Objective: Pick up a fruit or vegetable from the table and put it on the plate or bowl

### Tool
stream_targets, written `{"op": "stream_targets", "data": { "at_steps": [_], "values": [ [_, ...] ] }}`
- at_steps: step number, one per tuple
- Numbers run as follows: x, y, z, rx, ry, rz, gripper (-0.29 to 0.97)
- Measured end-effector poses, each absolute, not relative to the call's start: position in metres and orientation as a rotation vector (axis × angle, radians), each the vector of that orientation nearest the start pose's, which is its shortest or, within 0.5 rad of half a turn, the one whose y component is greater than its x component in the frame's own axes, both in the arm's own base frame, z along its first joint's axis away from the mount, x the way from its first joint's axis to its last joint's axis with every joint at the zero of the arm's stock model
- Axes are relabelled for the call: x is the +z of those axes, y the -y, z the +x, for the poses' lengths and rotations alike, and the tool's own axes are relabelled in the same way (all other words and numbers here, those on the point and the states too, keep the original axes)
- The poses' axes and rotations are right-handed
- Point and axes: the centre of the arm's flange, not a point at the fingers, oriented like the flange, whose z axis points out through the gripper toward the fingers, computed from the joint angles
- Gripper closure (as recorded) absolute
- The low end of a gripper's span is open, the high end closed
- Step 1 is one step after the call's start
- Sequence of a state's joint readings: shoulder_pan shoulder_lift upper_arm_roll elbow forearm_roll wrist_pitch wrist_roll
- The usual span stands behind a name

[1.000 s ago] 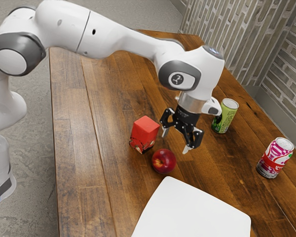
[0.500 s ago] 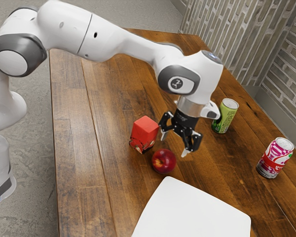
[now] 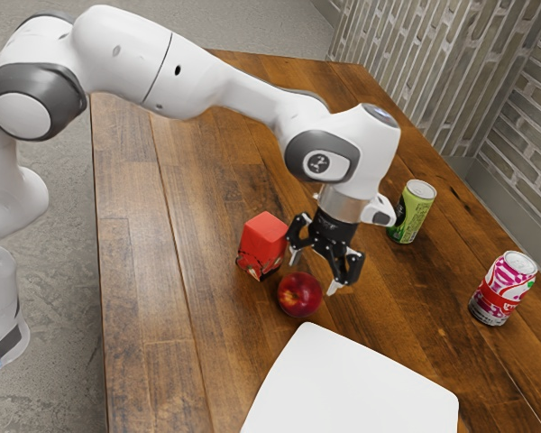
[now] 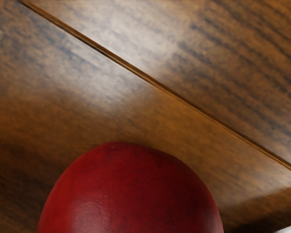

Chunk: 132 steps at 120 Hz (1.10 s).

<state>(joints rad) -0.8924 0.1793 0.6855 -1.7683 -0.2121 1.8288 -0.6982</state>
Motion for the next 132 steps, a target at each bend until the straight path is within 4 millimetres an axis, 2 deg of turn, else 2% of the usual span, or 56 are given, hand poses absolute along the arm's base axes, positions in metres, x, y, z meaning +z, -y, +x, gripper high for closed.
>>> {"op": "stream_targets", "data": {
  "at_steps": [32,132],
  "values": [
    [0.466,0.157,0.573,0.180,0.864,-3.064,0.00],
    [0.430,0.160,0.566,0.228,0.899,-3.070,0.00]
  ]
}}
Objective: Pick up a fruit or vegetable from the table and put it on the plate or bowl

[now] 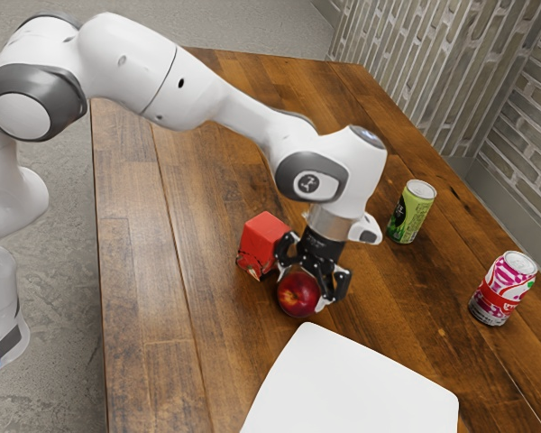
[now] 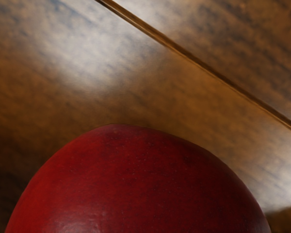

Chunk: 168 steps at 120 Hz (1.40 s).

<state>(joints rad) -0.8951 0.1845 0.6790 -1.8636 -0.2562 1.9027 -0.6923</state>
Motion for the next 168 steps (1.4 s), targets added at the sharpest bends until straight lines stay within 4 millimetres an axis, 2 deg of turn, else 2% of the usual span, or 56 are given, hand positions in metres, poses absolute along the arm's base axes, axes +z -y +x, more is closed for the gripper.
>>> {"op": "stream_targets", "data": {
  "at_steps": [30,59,66,70,72,78,82,96,100,106,113,122,128,135,152,168],
  "values": [
    [0.424,0.162,0.566,0.223,0.909,-3.076,0.00],
    [0.431,0.161,0.568,0.192,0.914,-3.077,0.40],
    [0.438,0.158,0.570,0.172,0.920,-3.080,0.40],
    [0.442,0.155,0.570,0.163,0.923,-3.084,0.30],
    [0.445,0.153,0.571,0.157,0.927,-3.086,0.29],
    [0.463,0.146,0.575,0.102,0.925,-3.097,0.35],
    [0.477,0.144,0.579,0.058,0.913,-3.105,0.31],
    [0.555,0.150,0.599,-0.191,0.852,-3.160,0.24],
    [0.573,0.156,0.602,-0.254,0.825,-3.172,0.24],
    [0.600,0.175,0.611,-0.350,0.759,-3.195,0.24],
    [0.608,0.208,0.619,-0.366,0.629,-3.259,0.24],
    [0.604,0.249,0.618,-0.320,0.447,-3.341,0.24],
    [0.600,0.278,0.608,-0.287,0.334,-3.371,0.24],
    [0.591,0.301,0.591,-0.239,0.248,-3.371,0.24],
    [0.565,0.334,0.554,-0.109,0.150,-3.350,0.26],
    [0.542,0.349,0.539,-0.005,0.120,-3.340,0.25]
  ]
}}
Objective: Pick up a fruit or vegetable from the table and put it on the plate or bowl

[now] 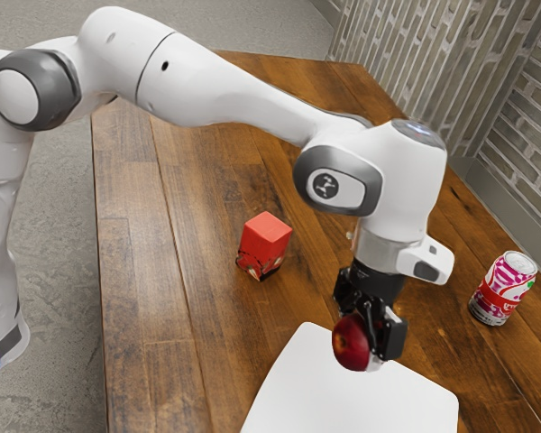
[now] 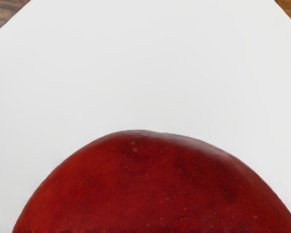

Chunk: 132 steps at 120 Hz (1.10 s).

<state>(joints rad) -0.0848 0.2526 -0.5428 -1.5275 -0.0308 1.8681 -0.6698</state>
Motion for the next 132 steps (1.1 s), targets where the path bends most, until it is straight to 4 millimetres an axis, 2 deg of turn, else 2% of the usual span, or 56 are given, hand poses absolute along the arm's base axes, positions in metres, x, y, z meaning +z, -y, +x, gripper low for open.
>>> {"op": "stream_targets", "data": {
  "at_steps": [18,22,30,65,132],
  "values": [
    [0.523,0.354,0.530,0.075,0.126,-3.333,0.26],
    [0.522,0.354,0.530,0.081,0.130,-3.334,0.18],
    [0.521,0.345,0.536,0.093,0.161,-3.342,0.13],
    [0.523,0.338,0.542,0.102,0.165,-3.365,0.08],
    [0.527,0.328,0.556,0.045,0.172,-3.407,0.06]
  ]
}}
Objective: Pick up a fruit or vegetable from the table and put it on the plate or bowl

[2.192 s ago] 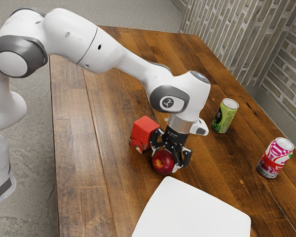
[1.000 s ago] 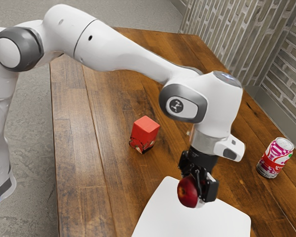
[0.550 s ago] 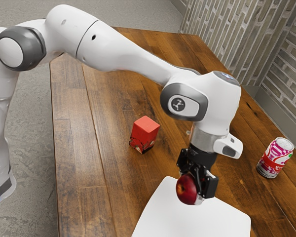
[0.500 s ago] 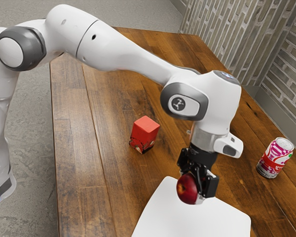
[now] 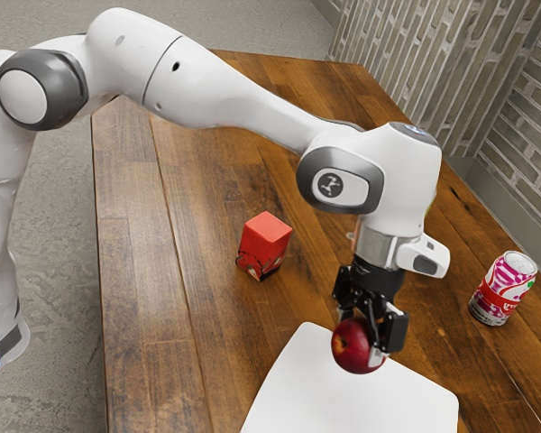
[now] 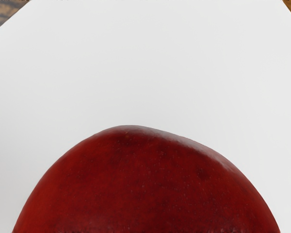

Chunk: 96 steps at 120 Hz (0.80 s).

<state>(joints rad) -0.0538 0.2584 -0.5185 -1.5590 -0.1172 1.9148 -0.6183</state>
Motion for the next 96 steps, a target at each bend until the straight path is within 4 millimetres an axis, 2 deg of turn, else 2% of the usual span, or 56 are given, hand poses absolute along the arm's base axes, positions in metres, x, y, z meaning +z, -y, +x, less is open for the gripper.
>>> {"op": "stream_targets", "data": {
  "at_steps": [96],
  "values": [
    [0.5306,0.3301,0.5570,0.036,0.145,-3.436,0.00]
  ]
}}
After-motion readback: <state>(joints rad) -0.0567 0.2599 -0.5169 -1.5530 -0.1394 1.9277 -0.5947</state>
